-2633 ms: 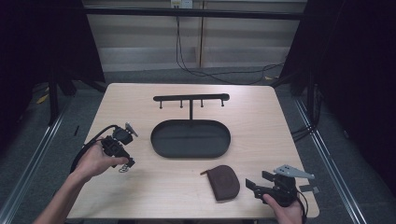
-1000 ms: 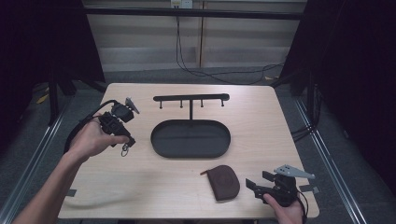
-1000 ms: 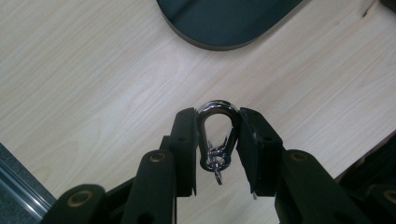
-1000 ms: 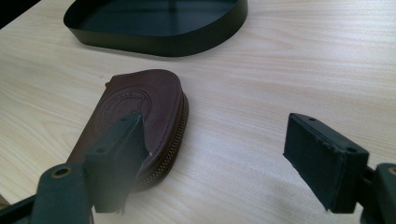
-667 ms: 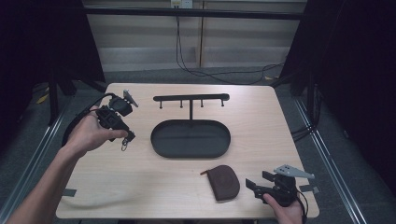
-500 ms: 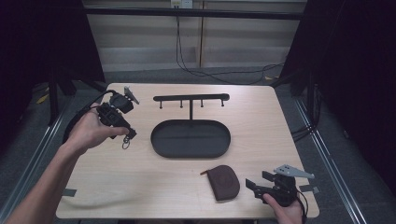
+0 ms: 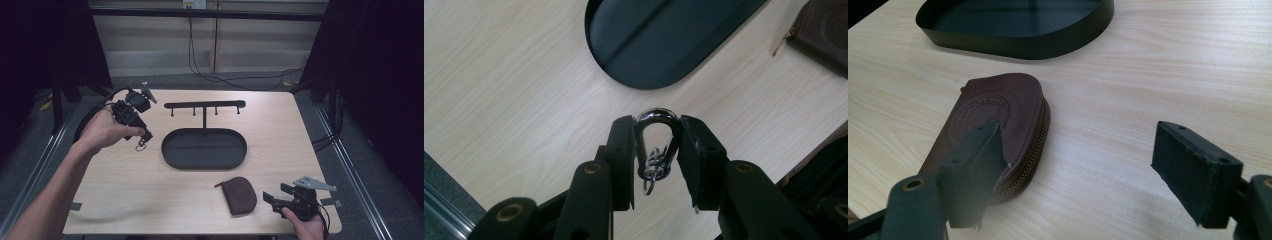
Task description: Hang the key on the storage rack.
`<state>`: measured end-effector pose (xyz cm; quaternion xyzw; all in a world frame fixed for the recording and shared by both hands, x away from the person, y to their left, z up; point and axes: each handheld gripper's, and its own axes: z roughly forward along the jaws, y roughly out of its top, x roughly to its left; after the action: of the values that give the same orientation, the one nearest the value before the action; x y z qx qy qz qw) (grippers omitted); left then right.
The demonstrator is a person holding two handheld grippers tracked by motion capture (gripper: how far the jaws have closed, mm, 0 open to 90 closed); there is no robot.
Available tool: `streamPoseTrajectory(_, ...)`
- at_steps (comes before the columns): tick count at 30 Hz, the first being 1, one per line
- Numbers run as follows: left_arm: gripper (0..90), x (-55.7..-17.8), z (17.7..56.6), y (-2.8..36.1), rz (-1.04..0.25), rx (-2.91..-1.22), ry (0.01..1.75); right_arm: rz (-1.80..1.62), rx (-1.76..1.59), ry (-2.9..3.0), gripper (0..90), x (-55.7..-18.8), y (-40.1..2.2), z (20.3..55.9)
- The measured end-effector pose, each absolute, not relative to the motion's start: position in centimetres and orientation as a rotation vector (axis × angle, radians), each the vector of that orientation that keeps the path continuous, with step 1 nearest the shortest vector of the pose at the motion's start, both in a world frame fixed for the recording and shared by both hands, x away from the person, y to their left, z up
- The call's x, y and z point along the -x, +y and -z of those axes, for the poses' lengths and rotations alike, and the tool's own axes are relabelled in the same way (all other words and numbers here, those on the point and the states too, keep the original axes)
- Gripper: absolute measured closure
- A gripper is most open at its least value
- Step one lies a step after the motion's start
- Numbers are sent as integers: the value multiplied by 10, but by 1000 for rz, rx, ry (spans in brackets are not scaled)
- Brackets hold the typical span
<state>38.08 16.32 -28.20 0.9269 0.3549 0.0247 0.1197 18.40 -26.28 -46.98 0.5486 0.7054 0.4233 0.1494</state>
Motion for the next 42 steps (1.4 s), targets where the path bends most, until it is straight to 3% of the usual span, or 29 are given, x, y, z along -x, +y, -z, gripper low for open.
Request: streamPoseTrajectory(42,683,-425,242,111,-56,-2737,985,-1224,-1572,2040,207,-182,-263,470)
